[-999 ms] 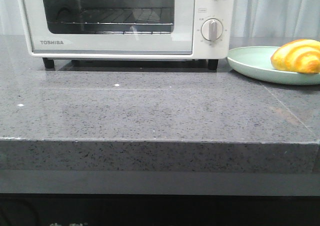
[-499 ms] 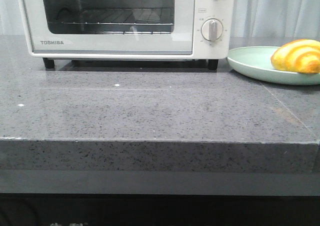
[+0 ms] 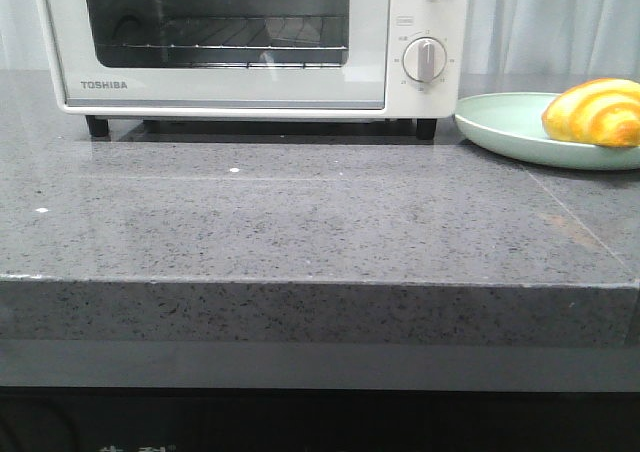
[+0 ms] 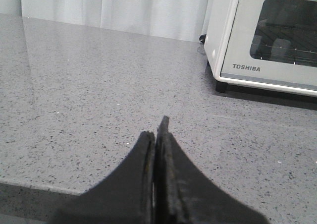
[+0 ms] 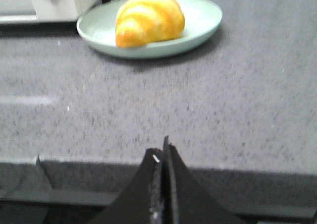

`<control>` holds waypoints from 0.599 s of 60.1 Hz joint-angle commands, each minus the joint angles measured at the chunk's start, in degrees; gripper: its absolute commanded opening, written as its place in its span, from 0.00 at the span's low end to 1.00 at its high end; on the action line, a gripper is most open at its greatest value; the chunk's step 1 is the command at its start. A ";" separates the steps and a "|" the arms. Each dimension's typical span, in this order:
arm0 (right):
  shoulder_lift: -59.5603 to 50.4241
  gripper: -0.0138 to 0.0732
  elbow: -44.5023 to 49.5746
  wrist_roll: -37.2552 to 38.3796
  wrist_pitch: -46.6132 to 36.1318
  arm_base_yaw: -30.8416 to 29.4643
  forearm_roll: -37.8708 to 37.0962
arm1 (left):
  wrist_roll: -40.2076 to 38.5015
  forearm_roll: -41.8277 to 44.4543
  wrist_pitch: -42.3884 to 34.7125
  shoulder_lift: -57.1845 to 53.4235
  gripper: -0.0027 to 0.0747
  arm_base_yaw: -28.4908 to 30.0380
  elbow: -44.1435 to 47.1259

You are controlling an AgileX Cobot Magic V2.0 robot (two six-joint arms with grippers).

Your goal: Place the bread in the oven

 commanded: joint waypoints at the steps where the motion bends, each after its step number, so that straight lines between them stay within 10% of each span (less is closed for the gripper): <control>1: -1.28 0.08 -0.36 0.14 -7.50 -0.33 0.37 | -0.43 -0.61 -5.02 -1.03 0.01 -0.01 0.46; 36: -1.28 0.08 -0.61 0.19 -12.89 -0.33 0.58 | -0.43 -0.61 -11.17 -1.03 0.01 -0.01 -1.07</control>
